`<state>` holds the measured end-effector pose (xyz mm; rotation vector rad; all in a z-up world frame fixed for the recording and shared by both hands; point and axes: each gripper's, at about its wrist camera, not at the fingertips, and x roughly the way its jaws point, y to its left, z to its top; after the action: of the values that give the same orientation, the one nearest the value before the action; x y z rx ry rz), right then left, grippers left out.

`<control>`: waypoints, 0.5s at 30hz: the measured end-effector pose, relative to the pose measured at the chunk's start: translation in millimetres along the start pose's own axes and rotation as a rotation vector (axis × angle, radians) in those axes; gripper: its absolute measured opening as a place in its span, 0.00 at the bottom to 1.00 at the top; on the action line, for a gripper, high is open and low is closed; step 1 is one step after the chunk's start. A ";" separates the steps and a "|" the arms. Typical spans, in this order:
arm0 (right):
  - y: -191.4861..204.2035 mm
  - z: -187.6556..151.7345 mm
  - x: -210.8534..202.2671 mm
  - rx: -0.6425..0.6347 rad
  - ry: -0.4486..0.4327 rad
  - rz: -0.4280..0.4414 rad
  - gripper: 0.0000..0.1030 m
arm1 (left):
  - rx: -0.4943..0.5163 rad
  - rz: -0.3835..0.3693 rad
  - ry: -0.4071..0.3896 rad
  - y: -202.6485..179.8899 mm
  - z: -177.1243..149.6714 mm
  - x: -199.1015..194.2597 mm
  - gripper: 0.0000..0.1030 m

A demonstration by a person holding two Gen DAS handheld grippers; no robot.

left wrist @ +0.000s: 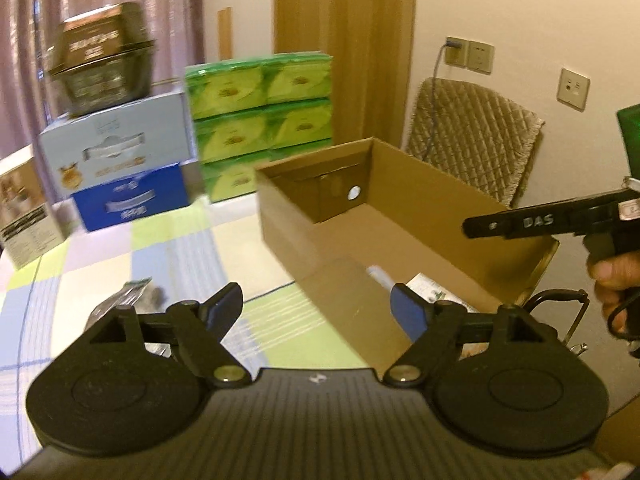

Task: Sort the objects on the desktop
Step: 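Open both tools to drop the night light and ointment box inside, then move both tools back over the remaining objects on the table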

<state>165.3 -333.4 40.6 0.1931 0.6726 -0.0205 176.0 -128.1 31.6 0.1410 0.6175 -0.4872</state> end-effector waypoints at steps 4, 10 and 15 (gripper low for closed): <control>14.3 -4.7 -20.5 0.008 -0.018 0.020 0.63 | -0.009 0.038 0.007 8.9 -12.2 -22.7 0.83; 51.8 -12.4 -57.6 -0.016 -0.060 0.096 0.74 | -0.058 0.106 -0.001 30.2 -36.0 -66.0 0.93; 88.0 -22.6 -78.9 -0.042 -0.076 0.175 0.98 | -0.111 0.161 0.004 52.1 -62.7 -99.4 0.98</control>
<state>96.8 -246.2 87.3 0.2093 0.5783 0.1528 98.0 -26.1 38.3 0.0853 0.6298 -0.2965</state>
